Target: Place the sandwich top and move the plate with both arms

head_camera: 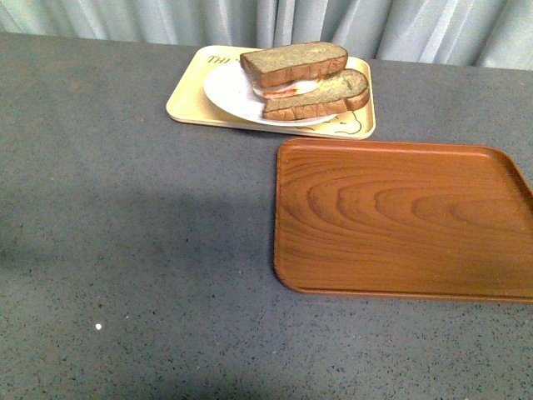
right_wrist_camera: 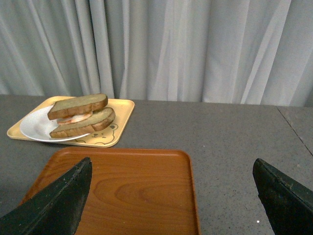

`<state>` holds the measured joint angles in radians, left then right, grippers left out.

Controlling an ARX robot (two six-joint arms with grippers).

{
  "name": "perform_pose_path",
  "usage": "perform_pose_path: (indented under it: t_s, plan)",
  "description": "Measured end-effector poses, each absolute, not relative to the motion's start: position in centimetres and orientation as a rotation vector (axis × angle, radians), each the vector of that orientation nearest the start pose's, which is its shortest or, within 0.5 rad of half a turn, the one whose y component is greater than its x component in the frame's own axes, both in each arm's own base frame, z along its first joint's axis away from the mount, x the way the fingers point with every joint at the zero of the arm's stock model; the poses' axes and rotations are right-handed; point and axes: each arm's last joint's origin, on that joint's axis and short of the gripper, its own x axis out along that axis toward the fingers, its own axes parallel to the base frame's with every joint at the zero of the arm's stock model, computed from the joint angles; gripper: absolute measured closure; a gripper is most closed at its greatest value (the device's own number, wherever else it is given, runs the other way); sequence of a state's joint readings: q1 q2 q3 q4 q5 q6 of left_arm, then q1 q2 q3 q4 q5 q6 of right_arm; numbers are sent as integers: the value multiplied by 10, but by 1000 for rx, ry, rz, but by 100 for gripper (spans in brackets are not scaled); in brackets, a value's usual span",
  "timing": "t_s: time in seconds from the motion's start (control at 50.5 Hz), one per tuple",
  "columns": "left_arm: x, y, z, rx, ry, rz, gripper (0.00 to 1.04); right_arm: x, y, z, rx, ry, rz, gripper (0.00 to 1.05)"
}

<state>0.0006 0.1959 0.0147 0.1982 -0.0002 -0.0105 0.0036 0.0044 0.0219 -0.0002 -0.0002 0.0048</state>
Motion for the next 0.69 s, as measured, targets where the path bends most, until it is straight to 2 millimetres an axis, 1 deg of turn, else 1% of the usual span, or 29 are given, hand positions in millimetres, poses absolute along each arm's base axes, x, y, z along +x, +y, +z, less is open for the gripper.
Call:
perform_pose_path:
  t_s: [0.099, 0.178, 0.277, 0.693]
  plan:
    - [108, 0, 171, -11, -16, 1, 103, 97, 0, 171, 5, -17, 4, 9]
    - [102, 0, 167, -10, 19, 0, 103, 97, 0, 171, 5, -18, 4, 9]
    - [98, 0, 168, -10, -2, 1, 103, 97, 0, 171, 5, -17, 4, 9]
    - [98, 0, 167, -10, 1, 0, 103, 97, 0, 171, 5, -17, 4, 9]
